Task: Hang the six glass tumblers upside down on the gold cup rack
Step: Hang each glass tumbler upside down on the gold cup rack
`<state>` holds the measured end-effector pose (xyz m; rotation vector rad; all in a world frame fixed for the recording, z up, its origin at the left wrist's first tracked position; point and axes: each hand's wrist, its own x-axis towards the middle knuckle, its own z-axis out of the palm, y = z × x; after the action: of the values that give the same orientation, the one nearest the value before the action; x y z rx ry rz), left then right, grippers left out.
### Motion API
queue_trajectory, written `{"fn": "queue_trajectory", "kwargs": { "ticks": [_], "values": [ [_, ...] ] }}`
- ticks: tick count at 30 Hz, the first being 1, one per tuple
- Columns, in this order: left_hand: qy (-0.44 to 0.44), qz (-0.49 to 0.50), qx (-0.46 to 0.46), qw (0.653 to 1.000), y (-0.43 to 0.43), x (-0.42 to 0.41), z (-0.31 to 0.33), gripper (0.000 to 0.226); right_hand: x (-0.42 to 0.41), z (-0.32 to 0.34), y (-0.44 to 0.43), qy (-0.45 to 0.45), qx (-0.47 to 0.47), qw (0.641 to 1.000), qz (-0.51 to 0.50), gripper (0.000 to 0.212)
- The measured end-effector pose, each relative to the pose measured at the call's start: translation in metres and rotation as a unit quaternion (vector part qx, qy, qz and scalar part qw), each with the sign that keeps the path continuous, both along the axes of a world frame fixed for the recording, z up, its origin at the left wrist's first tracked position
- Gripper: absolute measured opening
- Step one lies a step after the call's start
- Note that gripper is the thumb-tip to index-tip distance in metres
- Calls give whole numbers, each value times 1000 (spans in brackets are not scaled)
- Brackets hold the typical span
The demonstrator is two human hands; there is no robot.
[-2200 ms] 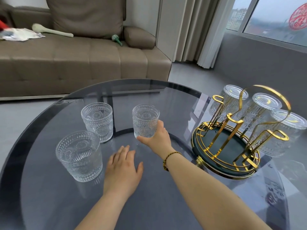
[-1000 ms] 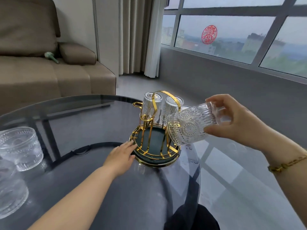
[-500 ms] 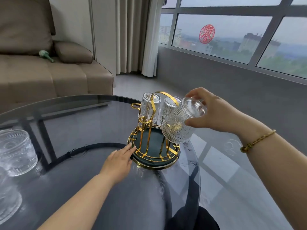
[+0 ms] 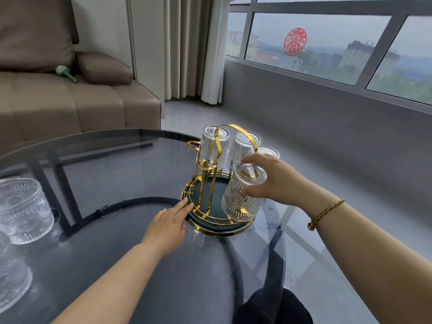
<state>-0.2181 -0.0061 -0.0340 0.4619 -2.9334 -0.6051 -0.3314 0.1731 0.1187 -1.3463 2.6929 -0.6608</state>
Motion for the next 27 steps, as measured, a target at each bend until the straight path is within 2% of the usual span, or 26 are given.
{"fn": "queue_trajectory", "kwargs": {
  "ticks": [11, 15, 19, 21, 23, 25, 27],
  "values": [
    [-4, -2, -15, 1000, -1, -1, -1, 55, 0, -5, -4, 9, -2, 999, -36, 56],
    [-18, 4, -63, 998, 0, -1, 3, 55, 4, -3, 0, 10, -10, 999, -42, 60],
    [-15, 21, -64, 998, 6, 5, 5, 54, 12, 0, 5, 29, -14, 997, -66, 66],
    [6, 32, -55, 998, 8, 16, 4, 52, 18, 2, 8, 65, -49, 993, -86, 65],
    [25, 46, -56, 997, 8, 32, 4, 50, 28, 2, 9, 108, -132, 981, -96, 55],
    [31, 65, -55, 996, 6, 51, 4, 47, 43, 0, 7, 135, -222, 963, -77, 40],
    [54, 79, -53, 994, 5, 76, 6, 43, 62, -6, 1, 137, -260, 955, -34, 28]
  ]
}}
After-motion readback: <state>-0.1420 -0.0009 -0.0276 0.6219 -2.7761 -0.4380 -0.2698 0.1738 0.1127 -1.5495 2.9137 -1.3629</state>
